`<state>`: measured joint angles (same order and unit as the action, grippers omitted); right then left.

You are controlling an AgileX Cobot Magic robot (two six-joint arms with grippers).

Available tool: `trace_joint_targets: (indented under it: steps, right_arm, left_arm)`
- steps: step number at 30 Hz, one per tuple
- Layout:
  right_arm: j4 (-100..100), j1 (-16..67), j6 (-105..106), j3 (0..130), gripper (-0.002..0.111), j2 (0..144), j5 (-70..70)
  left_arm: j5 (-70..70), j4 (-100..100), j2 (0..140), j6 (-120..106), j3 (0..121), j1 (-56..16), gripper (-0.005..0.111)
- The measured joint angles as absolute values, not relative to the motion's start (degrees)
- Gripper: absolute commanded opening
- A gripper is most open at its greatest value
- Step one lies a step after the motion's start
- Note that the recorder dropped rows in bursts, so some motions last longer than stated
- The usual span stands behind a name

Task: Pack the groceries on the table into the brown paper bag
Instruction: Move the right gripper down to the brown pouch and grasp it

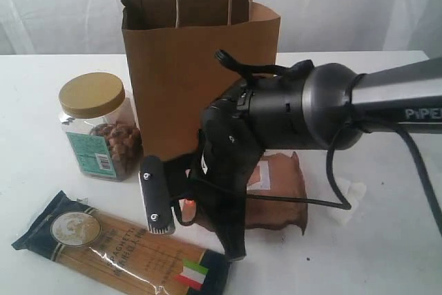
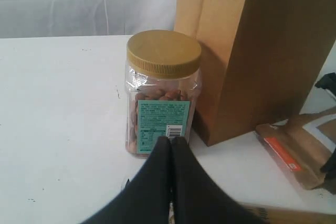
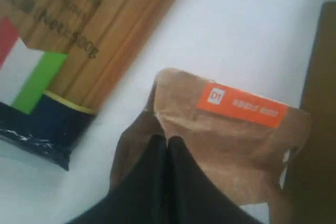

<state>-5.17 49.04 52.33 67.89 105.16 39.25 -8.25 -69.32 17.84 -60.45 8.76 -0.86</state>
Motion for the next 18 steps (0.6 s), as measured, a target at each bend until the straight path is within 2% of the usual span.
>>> trace_joint_targets:
  steps: [6,18]
  right_arm:
    - [-8.94,49.79,35.39,67.89,0.0,95.31,43.58]
    - [-5.9,49.79,29.05,67.89,0.0,83.99,43.87]
  left_arm:
    - [-8.25,-69.32,17.84,-60.45,8.76,-0.86,0.0]
    - [-8.25,-69.32,17.84,-60.45,8.76,-0.86,0.0]
